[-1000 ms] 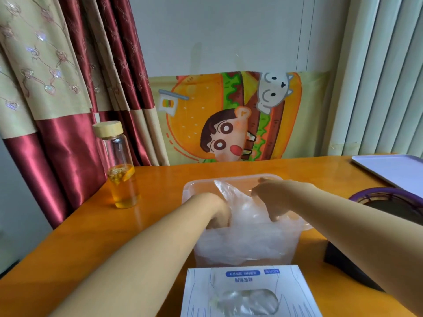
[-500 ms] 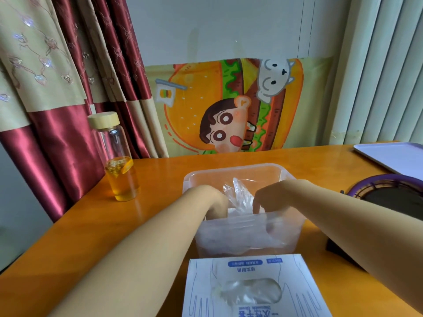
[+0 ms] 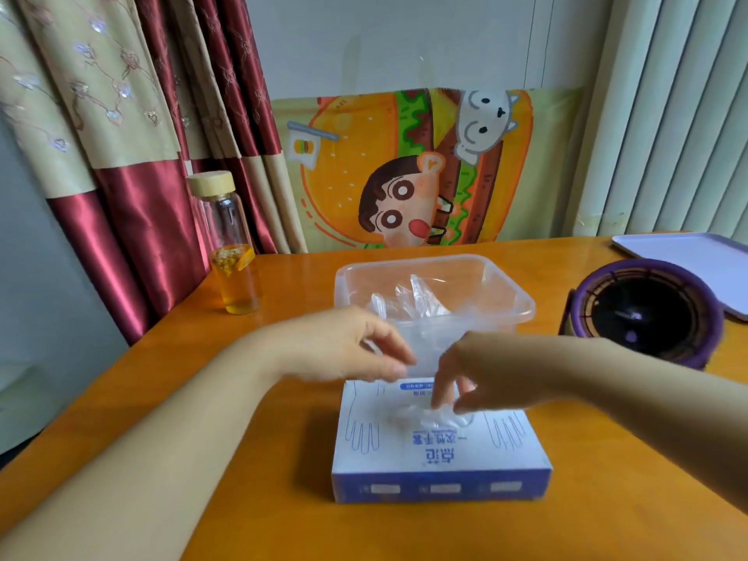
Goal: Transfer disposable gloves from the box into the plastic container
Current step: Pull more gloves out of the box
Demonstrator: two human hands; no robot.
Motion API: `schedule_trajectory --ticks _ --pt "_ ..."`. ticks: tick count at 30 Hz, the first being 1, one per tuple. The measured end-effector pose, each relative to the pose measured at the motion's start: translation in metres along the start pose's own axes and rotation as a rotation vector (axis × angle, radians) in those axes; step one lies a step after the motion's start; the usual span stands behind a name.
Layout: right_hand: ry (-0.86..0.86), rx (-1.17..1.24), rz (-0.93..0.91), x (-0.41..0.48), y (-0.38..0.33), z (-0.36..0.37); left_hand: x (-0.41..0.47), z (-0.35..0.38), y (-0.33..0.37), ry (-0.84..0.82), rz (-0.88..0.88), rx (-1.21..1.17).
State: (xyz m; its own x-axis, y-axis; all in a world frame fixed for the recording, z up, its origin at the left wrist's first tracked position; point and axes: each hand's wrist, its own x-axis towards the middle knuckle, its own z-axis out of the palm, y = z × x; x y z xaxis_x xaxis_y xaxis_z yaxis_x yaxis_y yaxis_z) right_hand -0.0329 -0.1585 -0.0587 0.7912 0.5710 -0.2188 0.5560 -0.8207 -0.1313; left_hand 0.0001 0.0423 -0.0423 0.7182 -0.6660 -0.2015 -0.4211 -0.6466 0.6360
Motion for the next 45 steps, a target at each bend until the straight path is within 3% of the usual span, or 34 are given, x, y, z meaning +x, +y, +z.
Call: schedule_trajectory --ticks 3,5,12,24,30,34,38,45 --pt "-0.014 -0.032 0.043 0.003 0.002 0.025 0.002 0.03 -0.013 -0.101 -0.081 0.347" --pt "0.025 -0.027 0.072 0.006 0.003 0.035 0.004 0.044 -0.019 -0.097 -0.105 0.425" --pt "0.101 -0.05 0.156 0.013 -0.007 0.049 -0.002 0.061 -0.023 -0.079 -0.146 0.371" --pt "0.196 -0.112 0.11 0.0 -0.026 0.034 -0.001 0.06 -0.025 0.015 -0.155 0.323" --pt "0.309 0.088 0.217 0.0 -0.023 0.046 0.002 0.062 -0.035 0.021 -0.111 0.331" --pt "0.306 0.096 0.294 0.0 -0.016 0.052 0.004 0.059 -0.036 -0.011 -0.099 0.364" --pt "0.428 0.167 0.238 0.006 -0.027 0.046 0.006 0.057 -0.028 -0.012 -0.145 0.336" --pt "0.65 0.013 0.162 -0.003 -0.032 0.027 0.009 0.051 -0.022 -0.066 -0.155 0.427"
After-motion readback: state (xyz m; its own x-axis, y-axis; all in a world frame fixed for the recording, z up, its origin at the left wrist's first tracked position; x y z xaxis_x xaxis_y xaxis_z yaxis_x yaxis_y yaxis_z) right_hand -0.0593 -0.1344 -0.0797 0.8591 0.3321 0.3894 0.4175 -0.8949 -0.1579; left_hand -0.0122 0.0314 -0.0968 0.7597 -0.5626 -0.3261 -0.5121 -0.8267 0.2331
